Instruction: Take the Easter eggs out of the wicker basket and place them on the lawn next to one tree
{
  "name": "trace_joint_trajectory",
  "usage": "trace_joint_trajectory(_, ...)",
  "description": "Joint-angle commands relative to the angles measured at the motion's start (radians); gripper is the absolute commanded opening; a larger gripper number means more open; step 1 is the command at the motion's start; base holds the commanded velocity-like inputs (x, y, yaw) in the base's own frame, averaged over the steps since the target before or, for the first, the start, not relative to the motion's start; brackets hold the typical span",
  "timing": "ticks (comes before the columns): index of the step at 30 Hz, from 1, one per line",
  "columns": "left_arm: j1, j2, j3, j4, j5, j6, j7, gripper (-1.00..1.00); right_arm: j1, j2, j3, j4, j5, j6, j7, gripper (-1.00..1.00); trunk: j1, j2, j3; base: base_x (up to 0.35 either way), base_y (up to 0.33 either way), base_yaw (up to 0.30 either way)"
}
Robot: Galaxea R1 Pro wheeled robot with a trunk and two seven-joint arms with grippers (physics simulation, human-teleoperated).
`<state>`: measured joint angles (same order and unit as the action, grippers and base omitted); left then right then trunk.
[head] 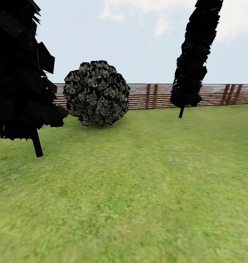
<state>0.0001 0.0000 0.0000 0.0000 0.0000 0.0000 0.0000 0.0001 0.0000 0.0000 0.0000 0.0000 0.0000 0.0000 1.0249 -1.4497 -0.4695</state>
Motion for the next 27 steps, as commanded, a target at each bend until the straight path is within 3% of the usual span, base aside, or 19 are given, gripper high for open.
trace_joint_trajectory(1, 0.000, 0.000, 0.000, 0.000, 0.000, 0.000, 0.000, 1.00, 0.000, 0.000, 0.000, 0.000, 0.000, 0.000, 0.000, 1.00, 0.000, 0.000, 0.000, 0.000, 0.000, 0.000)
trace_joint_trajectory(9, 0.000, -0.039, 0.004, -0.029, 0.005, -0.003, -0.009, 1.00, -0.046, 0.001, 0.003, -0.025, 0.001, -0.016, 0.002, 1.00, 0.000, 0.000, 0.000, 0.000, 0.000, 0.000)
trace_joint_trajectory(14, 0.000, -0.039, 0.006, -0.057, 0.006, -0.003, -0.009, 1.00, -0.072, -0.002, 0.007, -0.029, 0.004, -0.031, -0.001, 1.00, 0.000, 0.000, -0.001, 0.000, 0.000, 0.000)
trace_joint_trajectory(27, 0.000, -0.038, 0.006, -0.055, 0.006, -0.003, -0.009, 1.00, -0.072, -0.002, 0.033, -0.029, 0.024, -0.031, -0.002, 1.00, 0.000, 0.000, -0.019, 0.000, 0.000, -0.066)
